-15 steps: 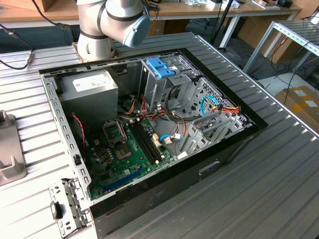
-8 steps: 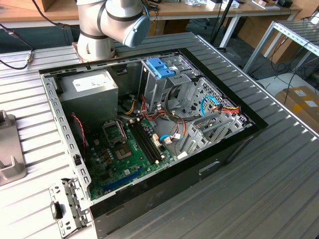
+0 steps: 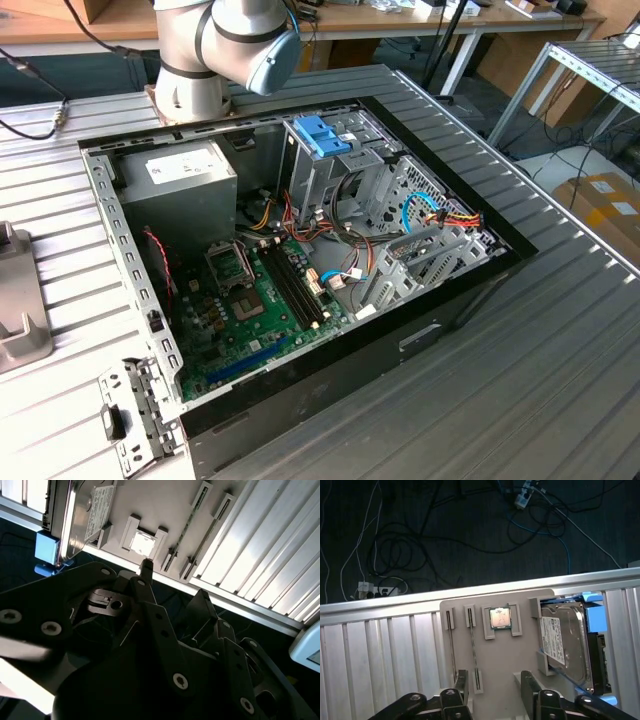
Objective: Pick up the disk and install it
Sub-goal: 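Pick up the disk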
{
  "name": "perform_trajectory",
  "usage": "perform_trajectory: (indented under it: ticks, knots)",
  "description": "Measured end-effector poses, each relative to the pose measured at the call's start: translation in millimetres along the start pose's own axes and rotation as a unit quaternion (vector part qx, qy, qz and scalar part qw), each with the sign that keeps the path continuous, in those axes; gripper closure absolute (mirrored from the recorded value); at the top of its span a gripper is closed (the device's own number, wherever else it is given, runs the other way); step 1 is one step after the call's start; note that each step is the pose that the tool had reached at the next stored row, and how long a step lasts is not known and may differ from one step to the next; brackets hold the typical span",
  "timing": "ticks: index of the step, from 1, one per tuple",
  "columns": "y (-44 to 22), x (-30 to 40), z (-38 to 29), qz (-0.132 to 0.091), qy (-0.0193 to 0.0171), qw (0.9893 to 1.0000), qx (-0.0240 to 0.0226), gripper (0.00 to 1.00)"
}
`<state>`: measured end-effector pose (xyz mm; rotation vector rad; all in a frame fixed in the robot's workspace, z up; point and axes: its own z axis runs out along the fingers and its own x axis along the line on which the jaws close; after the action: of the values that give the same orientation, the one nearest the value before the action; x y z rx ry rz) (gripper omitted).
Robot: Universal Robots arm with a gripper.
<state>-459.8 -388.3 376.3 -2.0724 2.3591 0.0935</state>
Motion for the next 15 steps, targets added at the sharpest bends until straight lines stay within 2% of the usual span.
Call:
perform_trajectory:
  ticks: [7,15]
  knots:
    - [0.4,-4.1,2.5,0.000,0.0000,1.0000,-0.0001,0.46]
    - [0.4,-5.1,4.7,0.000,0.0001,1.0000,-0.0001,0.46]
